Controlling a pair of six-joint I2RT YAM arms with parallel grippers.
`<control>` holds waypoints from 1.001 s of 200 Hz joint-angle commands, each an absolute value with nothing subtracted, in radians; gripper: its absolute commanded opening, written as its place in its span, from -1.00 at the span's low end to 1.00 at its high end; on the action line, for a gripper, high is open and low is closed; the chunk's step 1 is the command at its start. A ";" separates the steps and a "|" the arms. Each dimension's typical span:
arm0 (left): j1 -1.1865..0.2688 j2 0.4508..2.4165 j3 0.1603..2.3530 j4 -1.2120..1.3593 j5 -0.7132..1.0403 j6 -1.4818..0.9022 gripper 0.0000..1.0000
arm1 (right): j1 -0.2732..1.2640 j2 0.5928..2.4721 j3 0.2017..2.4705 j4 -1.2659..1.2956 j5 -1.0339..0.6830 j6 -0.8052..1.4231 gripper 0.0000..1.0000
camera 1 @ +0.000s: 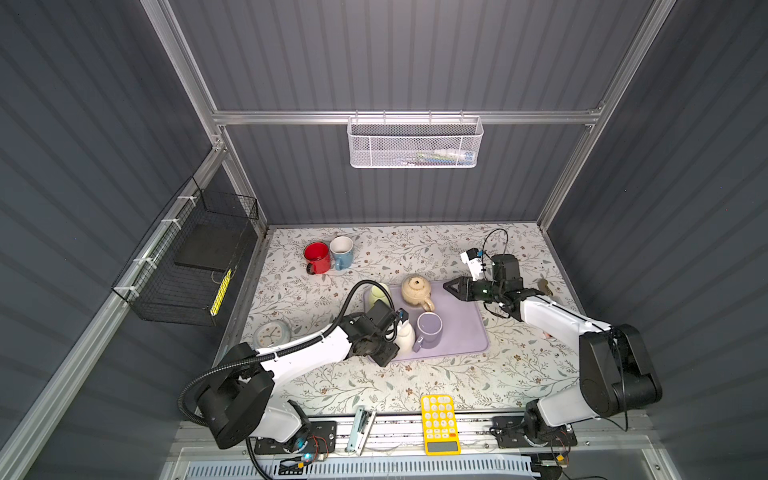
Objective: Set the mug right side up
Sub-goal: 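Lower the left gripper into the white mug and close it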
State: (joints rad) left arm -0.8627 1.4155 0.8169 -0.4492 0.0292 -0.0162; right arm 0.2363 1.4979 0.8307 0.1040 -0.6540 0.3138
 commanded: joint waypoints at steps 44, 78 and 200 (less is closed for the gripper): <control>-0.866 1.440 0.821 -0.428 0.069 -0.076 -0.16 | 0.232 1.482 0.818 0.119 -0.654 0.312 -0.50; -0.870 1.464 0.820 -0.415 0.071 -0.107 -0.40 | 0.231 1.485 0.819 0.118 -0.653 0.310 -0.49; -0.918 1.464 0.736 -0.335 -0.091 -0.250 -0.31 | 0.229 1.480 0.811 0.120 -0.648 0.311 -0.50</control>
